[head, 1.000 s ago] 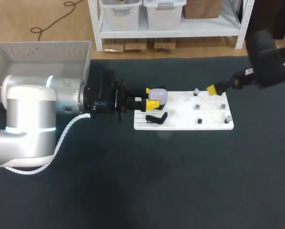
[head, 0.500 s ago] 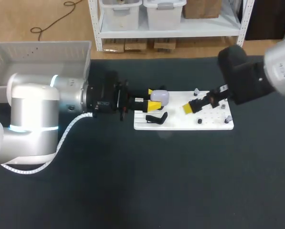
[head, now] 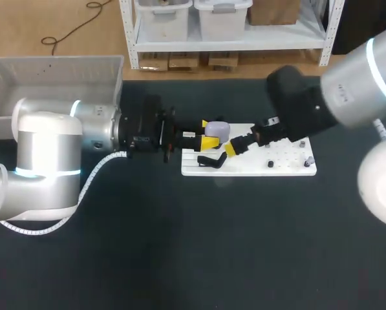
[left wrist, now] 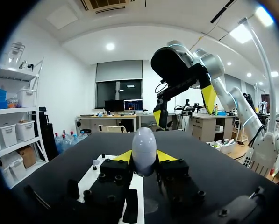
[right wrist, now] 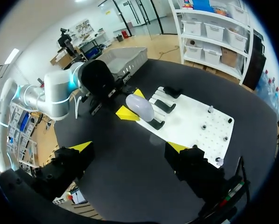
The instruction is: Pick up each earbud case from the left stands, insert the matching earbuds, close the lid, and place the case in the box.
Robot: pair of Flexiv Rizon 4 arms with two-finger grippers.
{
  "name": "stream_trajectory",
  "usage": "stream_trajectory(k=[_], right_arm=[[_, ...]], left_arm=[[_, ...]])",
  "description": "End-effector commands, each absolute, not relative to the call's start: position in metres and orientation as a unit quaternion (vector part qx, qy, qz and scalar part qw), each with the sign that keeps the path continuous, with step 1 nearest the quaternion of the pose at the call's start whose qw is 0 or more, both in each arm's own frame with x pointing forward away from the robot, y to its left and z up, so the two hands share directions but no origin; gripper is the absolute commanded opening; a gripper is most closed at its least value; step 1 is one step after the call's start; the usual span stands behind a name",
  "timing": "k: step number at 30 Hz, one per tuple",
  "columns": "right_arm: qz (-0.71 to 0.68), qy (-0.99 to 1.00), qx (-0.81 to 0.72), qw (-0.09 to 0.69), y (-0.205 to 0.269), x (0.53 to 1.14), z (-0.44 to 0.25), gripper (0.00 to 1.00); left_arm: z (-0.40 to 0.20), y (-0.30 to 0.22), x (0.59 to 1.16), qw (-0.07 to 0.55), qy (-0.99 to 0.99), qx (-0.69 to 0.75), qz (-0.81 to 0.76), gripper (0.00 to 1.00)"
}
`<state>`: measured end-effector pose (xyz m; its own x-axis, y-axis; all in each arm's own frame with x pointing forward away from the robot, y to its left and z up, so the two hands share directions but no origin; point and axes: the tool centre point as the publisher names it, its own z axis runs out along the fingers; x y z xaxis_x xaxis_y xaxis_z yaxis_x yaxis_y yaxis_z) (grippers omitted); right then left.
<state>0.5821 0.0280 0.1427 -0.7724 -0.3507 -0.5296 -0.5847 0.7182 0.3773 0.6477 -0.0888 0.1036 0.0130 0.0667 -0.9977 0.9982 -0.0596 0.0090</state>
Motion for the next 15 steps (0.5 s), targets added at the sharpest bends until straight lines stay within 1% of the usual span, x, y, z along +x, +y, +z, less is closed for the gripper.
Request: stream_trajectory(k=[1,15], right_arm=[[0.266,0.907,-0.252,0.207,0.037,0.596,0.136,1.0],[0.256,0.921,-0.231,0.182,0.046,0.622,0.12,1.0]], left_arm=[[0.103,-0.089,0.649,0.47,0.498,0.535,-0.496,0.0],[0.103,-0.089,0.649,0.47,0.498,0.535,-0.496,0.0]])
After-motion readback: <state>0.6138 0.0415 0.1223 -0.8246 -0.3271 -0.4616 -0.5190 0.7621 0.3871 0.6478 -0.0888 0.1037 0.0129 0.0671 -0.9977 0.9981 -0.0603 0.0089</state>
